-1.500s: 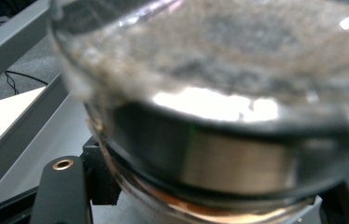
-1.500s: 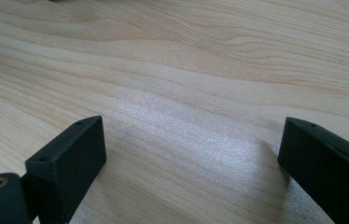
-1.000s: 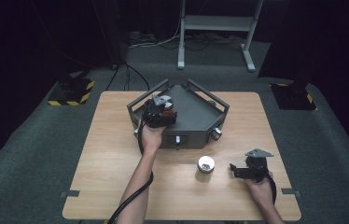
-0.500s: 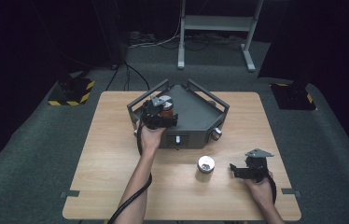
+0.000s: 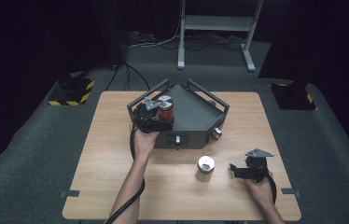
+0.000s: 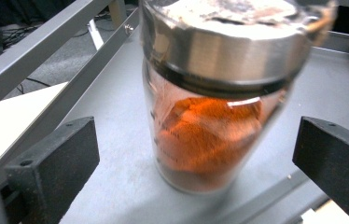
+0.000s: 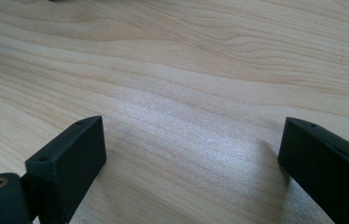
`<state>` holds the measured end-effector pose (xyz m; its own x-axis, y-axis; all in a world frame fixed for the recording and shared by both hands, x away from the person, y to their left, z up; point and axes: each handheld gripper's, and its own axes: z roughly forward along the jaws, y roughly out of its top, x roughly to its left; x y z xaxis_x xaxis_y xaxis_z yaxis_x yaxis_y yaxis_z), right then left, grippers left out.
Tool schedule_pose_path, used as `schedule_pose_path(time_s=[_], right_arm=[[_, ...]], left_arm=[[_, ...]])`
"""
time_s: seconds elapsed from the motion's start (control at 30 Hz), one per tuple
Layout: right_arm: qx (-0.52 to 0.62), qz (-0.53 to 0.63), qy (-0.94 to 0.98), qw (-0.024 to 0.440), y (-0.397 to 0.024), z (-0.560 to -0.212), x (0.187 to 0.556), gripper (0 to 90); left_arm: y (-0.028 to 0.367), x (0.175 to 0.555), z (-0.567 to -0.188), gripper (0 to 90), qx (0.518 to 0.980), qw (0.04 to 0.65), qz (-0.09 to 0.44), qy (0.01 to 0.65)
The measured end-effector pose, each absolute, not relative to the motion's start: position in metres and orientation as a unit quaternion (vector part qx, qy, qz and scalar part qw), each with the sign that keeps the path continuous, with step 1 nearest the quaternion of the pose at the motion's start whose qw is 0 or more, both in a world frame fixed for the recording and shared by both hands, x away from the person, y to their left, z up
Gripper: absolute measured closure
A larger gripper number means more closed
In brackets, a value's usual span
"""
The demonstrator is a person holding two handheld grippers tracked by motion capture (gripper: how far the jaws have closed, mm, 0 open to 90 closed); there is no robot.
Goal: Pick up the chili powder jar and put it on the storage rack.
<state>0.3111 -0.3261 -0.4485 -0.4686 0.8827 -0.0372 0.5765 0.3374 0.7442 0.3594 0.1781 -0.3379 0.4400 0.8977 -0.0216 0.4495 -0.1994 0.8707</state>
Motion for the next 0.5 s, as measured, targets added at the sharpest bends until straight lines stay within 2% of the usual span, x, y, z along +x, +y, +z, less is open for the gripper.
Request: schedule_pose_path(time_s=[0.5], right_arm=[[0.464, 0.341, 0.786, 0.225, -0.326, -0.449, 0.311, 7.6]], left_arm=[[0.193, 0.331, -0.343, 0.4, 0.741, 0.435, 0.251, 0.445]])
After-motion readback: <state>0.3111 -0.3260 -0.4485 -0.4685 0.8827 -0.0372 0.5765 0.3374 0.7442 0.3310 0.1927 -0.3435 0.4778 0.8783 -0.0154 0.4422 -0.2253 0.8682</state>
